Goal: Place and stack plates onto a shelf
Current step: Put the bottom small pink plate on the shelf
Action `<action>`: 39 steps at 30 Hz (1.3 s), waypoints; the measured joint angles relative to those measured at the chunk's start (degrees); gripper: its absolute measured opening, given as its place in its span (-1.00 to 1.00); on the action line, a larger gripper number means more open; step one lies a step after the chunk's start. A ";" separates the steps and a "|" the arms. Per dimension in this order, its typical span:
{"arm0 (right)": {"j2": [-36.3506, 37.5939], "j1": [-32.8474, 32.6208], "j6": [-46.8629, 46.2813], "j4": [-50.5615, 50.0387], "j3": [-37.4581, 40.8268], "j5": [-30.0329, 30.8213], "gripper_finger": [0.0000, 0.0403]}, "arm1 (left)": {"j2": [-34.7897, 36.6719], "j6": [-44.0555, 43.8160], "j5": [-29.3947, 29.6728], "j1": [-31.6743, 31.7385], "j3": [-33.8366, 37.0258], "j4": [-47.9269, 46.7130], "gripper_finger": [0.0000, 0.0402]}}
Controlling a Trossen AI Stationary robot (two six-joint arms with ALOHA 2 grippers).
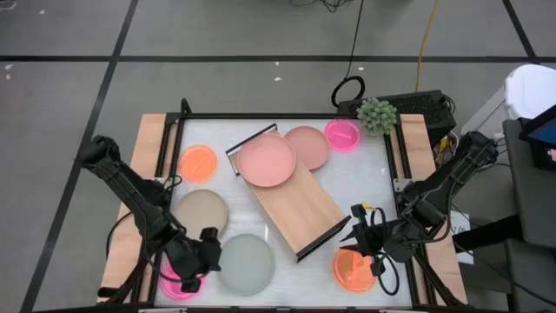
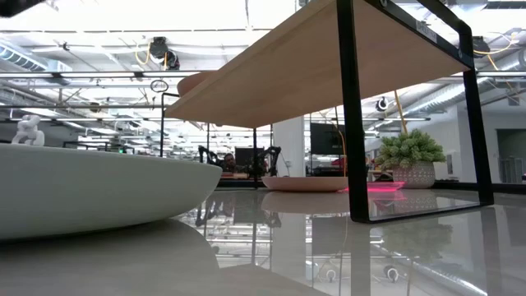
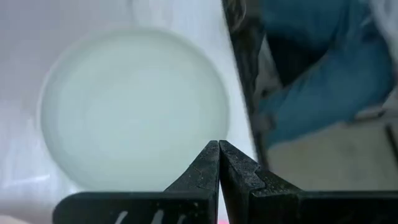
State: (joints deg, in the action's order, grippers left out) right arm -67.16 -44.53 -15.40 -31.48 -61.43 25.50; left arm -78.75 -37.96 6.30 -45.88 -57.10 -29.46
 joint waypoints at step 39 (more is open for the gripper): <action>0.00 -0.24 -0.24 -0.48 -0.02 -0.24 -0.72 | -15.80 21.71 -9.95 -2.26 1.55 -10.88 -0.59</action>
State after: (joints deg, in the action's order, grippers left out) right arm -67.16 -44.77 -15.64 -31.97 -61.45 25.26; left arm -94.54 -16.25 -3.65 -48.14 -55.55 -40.34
